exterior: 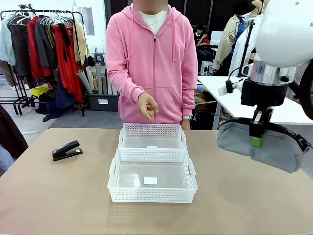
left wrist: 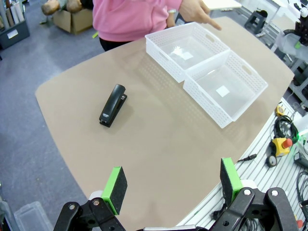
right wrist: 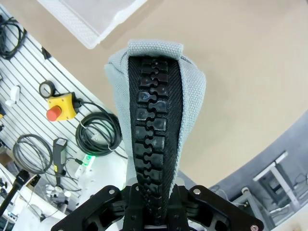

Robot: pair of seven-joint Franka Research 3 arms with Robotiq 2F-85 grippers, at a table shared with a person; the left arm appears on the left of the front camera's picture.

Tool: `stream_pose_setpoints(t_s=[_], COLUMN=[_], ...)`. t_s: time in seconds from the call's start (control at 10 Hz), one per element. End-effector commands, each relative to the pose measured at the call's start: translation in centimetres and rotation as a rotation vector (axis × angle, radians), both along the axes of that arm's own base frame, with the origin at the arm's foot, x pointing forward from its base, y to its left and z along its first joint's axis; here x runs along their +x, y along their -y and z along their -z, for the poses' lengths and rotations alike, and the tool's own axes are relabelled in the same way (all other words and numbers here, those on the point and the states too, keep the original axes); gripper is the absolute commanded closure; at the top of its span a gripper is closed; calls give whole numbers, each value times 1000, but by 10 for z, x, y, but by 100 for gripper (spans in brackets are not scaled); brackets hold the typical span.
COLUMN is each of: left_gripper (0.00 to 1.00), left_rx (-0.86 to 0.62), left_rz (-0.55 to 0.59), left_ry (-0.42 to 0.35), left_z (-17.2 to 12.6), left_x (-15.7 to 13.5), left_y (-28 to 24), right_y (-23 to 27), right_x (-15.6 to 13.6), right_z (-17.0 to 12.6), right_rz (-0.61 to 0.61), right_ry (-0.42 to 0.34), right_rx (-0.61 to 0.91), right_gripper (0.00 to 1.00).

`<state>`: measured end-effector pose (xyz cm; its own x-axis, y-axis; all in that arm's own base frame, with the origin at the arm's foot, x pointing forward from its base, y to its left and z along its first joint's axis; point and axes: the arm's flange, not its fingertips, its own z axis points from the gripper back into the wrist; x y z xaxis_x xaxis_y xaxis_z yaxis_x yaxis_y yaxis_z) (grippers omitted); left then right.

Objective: Distribute items into two baskets.
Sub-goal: Move the picked Pencil pouch towards the Organizing basket indicated by the person, stopping as directed.

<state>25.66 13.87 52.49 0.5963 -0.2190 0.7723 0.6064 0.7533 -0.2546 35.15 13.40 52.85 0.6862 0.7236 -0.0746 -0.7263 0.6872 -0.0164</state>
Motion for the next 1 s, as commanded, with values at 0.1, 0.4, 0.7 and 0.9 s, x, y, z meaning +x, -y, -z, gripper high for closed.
stream_pose_setpoints(t_s=[0.1, 0.4, 0.7, 0.9], left_gripper=[0, 0, 0, 0], left_rx=[-6, -6, -6, -6], left_rz=[4, 4, 4, 4], left_ry=[6, 6, 6, 6], left_z=[-1, -1, -1, -1], left_x=[0, 0, 0, 0], left_y=[0, 0, 0, 0], right_y=[-21, -39, -53, -67], right_x=[-1, 7, 11, 12], right_z=[18, 32, 39, 46], right_rz=[-26, -86, -229, -345], right_ry=[14, 27, 29, 29], right_rx=[20, 25, 21, 5], right_gripper=[100, 100, 100, 100])
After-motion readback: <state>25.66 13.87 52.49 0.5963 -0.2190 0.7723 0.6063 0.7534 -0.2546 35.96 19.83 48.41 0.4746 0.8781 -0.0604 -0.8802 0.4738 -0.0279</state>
